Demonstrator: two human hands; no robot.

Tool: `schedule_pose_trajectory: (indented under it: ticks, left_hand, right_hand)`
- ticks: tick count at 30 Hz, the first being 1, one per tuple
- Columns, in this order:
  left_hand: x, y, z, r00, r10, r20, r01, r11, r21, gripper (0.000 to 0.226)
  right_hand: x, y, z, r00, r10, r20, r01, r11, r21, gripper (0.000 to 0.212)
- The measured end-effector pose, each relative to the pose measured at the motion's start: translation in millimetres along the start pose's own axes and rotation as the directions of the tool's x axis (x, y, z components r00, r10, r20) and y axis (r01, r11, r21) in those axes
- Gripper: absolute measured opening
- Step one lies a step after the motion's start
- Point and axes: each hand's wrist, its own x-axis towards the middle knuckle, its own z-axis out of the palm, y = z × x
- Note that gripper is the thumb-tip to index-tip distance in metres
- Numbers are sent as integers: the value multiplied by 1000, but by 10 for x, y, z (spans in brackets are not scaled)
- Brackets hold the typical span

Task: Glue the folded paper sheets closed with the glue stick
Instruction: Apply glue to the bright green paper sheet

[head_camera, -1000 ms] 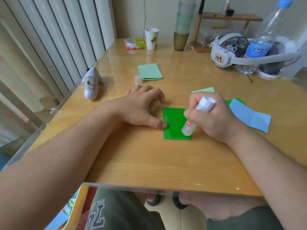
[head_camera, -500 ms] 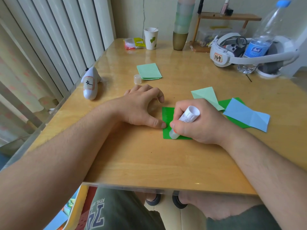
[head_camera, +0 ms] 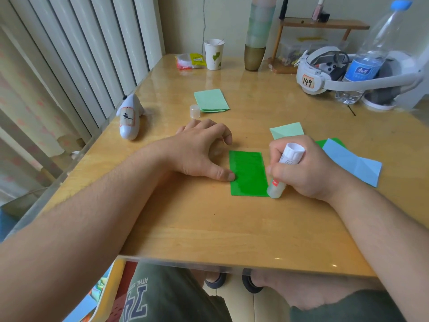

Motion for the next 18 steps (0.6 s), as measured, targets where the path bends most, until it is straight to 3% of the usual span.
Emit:
schedule_pose_trajectory:
  ticks: [4,8,12,16,18]
  left_hand:
    - [5,-12,5,1000,7,-1,-7,1000,6,82]
    - [12,-45,-5,999,11,-31,-13,998,-55,78]
    - [19,-128,-53,995,54,-87,-70,978,-198,66]
    - [21,-134,-35,992,81,-93,-97,978,-186,66]
    - [24,-110,-16,994,68,-84,-81,982,-170,72]
  right_hand:
    - [43,-1,-39,989,-33,-143,62,977,204,23]
    - [126,-64,-105,958,2,-287,52,982,181,21]
    - [249,-228,-211,979,34,-200,-4,989,149,21]
    - [392,-358,-168,993,84,-82,-72,988,134,34]
    - [482,-334,-66,993,88,-79,-82,993,83,25]
